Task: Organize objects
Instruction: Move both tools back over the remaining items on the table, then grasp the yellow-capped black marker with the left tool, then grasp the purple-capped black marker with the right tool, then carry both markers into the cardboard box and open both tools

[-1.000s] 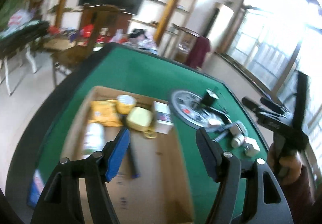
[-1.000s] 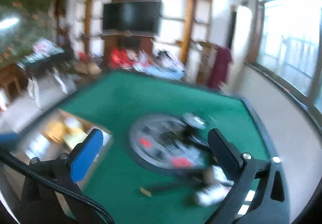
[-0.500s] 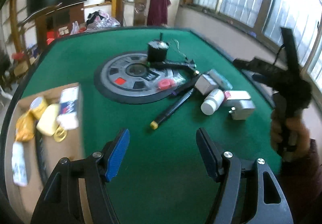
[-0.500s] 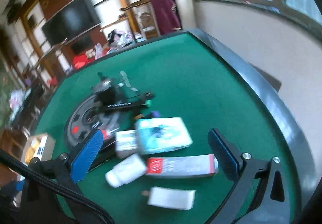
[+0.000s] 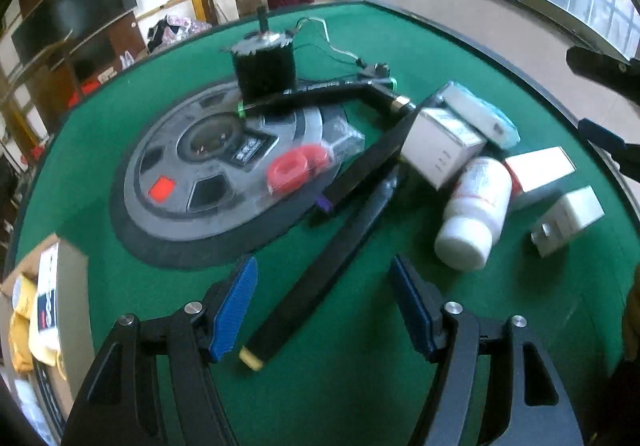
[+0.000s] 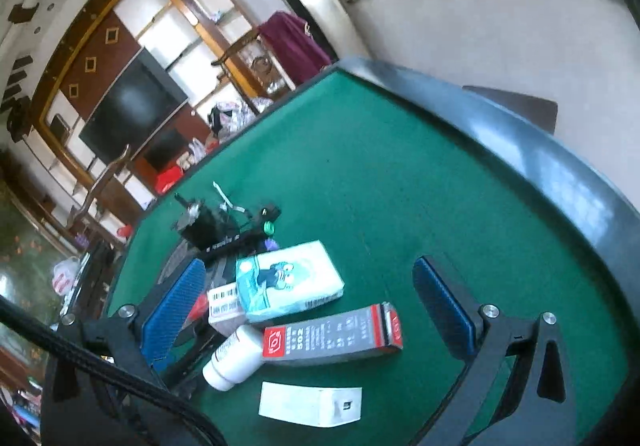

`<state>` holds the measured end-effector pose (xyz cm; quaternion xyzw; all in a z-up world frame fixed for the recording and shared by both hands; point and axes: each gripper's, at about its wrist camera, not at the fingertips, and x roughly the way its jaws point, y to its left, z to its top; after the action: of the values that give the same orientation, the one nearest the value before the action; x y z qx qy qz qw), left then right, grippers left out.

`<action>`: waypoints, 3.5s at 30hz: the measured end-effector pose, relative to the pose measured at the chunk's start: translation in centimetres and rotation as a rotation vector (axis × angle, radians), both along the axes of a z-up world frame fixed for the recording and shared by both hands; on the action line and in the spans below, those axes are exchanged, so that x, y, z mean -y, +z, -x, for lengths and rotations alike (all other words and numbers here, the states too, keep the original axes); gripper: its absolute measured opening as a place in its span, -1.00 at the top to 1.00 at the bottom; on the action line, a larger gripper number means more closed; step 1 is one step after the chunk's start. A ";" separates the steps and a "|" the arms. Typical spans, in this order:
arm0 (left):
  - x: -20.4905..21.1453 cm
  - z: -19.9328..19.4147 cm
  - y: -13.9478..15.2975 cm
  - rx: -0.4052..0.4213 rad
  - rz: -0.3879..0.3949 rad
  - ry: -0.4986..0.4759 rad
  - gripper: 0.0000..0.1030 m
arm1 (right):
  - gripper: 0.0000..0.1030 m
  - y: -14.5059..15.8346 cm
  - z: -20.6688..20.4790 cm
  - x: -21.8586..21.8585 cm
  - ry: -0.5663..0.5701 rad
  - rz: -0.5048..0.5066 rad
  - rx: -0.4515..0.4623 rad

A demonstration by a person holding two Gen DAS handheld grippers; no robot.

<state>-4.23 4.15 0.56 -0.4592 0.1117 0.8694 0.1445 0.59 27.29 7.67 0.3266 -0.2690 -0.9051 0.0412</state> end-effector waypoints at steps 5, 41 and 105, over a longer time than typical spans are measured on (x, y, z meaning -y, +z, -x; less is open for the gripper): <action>-0.1 -1.2 0.1 0.015 -0.034 -0.017 0.74 | -1.00 -0.3 0.2 0.6 0.016 -0.021 0.007; 4.1 -8.3 2.9 -0.073 -0.135 0.120 0.78 | -1.00 -2.1 1.2 1.3 0.010 -0.146 0.099; 27.0 -11.9 1.4 0.016 -0.427 0.484 0.77 | 0.76 0.8 0.8 25.1 0.592 0.113 0.252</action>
<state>7.65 -22.88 1.92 -0.4386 -0.1869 0.8786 0.0276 -0.17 2.21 8.44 0.4971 -0.2151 -0.7901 0.2871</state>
